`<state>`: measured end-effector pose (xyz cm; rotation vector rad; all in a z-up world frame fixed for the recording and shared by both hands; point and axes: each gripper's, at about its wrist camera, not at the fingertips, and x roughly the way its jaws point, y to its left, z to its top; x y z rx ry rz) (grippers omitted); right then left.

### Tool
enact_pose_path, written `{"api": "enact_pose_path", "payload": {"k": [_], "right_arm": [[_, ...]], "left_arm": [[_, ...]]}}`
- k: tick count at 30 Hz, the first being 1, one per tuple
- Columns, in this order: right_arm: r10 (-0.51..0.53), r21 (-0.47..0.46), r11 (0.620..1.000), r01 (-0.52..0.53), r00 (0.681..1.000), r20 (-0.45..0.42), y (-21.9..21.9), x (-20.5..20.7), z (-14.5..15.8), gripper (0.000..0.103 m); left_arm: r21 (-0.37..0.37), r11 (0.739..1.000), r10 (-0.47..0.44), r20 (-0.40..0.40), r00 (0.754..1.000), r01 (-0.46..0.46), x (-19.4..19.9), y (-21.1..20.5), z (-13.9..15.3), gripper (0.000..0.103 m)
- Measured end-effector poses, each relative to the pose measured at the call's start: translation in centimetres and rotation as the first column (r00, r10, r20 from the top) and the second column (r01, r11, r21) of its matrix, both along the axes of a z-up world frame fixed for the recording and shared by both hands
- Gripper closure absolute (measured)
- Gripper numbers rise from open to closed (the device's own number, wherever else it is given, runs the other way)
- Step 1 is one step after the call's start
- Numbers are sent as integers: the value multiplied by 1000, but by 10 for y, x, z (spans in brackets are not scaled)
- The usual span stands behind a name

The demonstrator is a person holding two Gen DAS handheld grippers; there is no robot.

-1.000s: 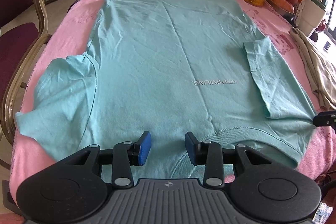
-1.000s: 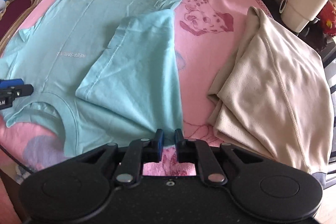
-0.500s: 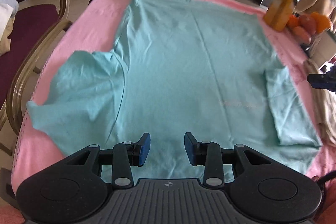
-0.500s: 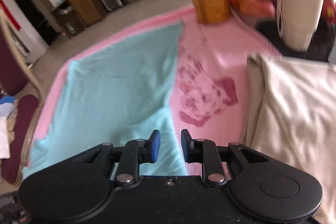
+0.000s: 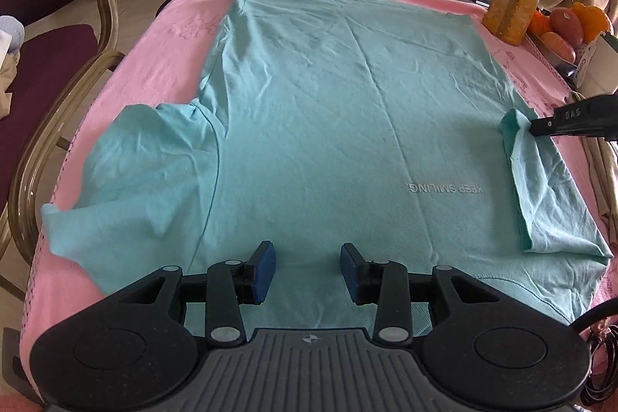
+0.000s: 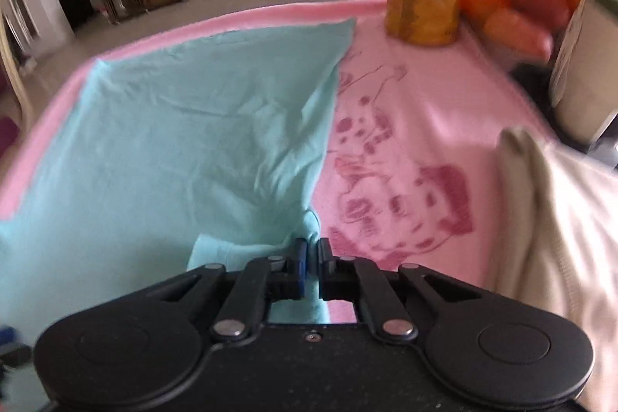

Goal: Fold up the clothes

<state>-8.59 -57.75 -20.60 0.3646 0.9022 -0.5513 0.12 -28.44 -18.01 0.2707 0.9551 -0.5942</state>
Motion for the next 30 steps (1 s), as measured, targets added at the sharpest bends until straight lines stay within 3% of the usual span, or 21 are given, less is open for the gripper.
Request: {"api": "enact_pose_path", "payload": {"k": [4,6,8,11,14,15,19,22,25,27,30], "right_arm": [[-2,-14,1000,2,1000,-2,5,-4,4,92],[-42,52,998,41,999,28,1,-17,13,77],[-83,113,991,74,994,77,2,-38,27,70],[-126,188,977,102,985,121,6,-74,41,71],[-114,305,950,69,985,131,21,-94,31,88],[-98,329,943,53,988,122,28,-95,26,89],[24,307,951,-32,999,28,60,-84,8,89],[37,304,952,-28,999,-25,71,-92,8,89],[3,373,928,10,999,-34,74,-116,9,88],[-61,401,915,46,998,25,68,-133,13,74],[-214,417,897,147,970,118,50,-154,21,73]], "left_arm": [[7,1000,-3,5,1000,2,-2,-2,0,66],[4,1000,-4,3,1000,4,-3,-1,1,66],[2,1000,-12,7,1000,12,-6,0,3,66],[-12,1000,-29,12,1000,29,-13,1,8,66],[-16,998,-56,13,998,56,-21,-1,10,66],[-9,998,-65,15,998,65,-24,-2,10,66],[16,995,-96,6,995,96,-36,-3,7,66],[61,992,-107,-6,994,107,-47,4,4,65],[81,990,-115,-1,993,115,-57,13,5,65],[63,992,-111,-6,994,111,-59,19,8,65],[27,996,-83,-4,997,83,-56,24,13,66]]}}
